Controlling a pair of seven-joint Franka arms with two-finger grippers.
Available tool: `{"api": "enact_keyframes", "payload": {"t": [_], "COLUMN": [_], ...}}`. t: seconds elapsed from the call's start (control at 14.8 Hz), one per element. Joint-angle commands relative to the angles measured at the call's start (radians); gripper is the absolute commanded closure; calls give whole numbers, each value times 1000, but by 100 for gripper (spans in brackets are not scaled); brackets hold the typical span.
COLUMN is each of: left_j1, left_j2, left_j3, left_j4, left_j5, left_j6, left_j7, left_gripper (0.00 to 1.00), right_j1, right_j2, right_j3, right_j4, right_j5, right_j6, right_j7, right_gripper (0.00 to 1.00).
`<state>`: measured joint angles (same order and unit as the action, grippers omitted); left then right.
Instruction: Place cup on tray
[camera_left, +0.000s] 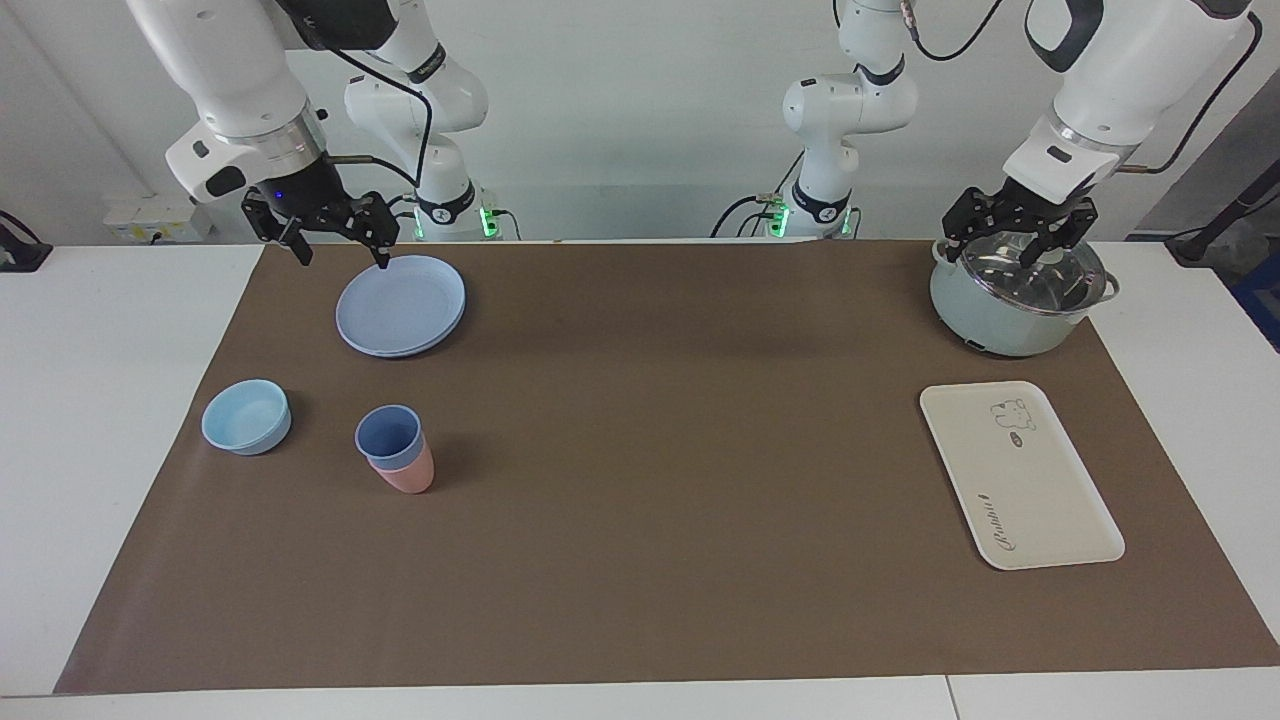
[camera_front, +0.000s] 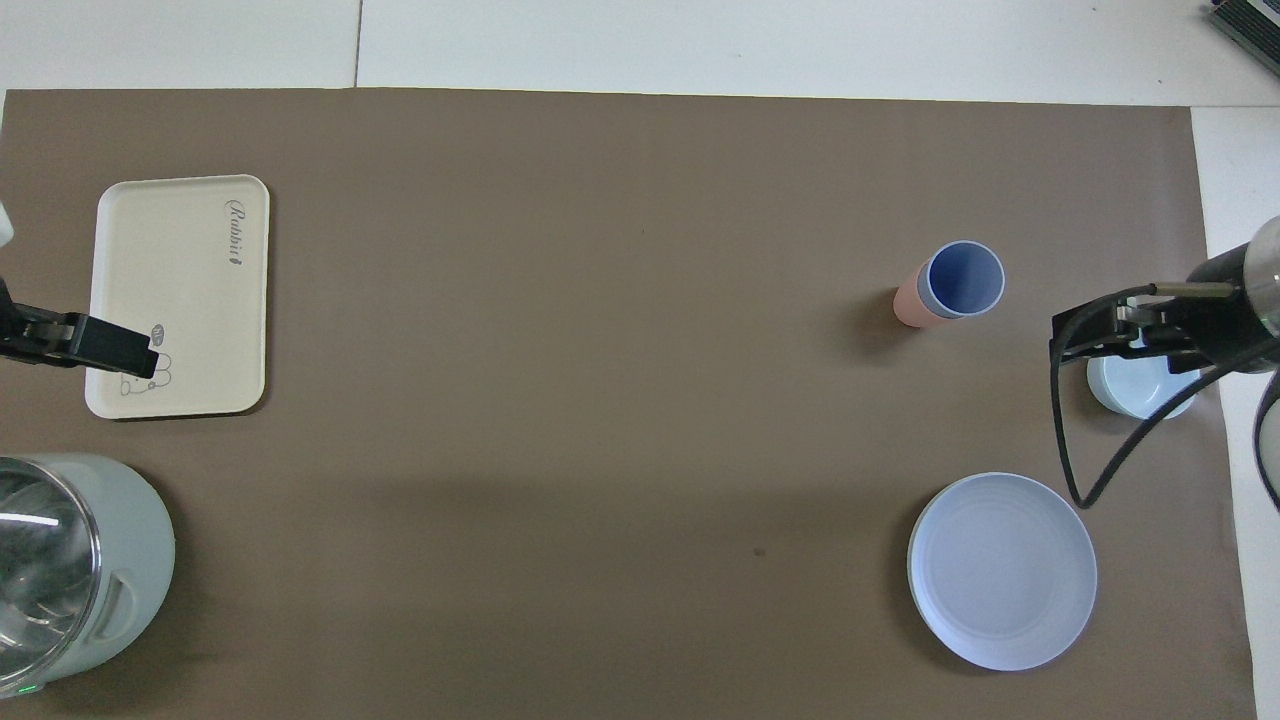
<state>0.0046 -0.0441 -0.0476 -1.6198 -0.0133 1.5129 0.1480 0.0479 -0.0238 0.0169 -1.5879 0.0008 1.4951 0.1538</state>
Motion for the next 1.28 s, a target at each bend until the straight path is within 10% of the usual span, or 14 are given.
{"api": "enact_keyframes", "payload": {"t": [0.0, 0.88, 1.22], "left_j1": [-11, -11, -11], "left_j2": [-34, -43, -43], "left_j3": [8, 6, 5], "left_j4": [-35, -54, -54], "left_j5": [-2, -2, -2], "left_j6": [-3, 0, 1], "left_j7": [2, 1, 12], "left_gripper": [0, 0, 0], "right_j1": [-9, -83, -137], "right_j2": [-33, -47, 5], "right_j3": [3, -11, -15], "right_j4": [-40, -30, -11], "right_j5": [-10, -5, 111], "right_j6": [2, 20, 134], "right_j7": [-23, -8, 289], "right_gripper": [0, 0, 3]}}
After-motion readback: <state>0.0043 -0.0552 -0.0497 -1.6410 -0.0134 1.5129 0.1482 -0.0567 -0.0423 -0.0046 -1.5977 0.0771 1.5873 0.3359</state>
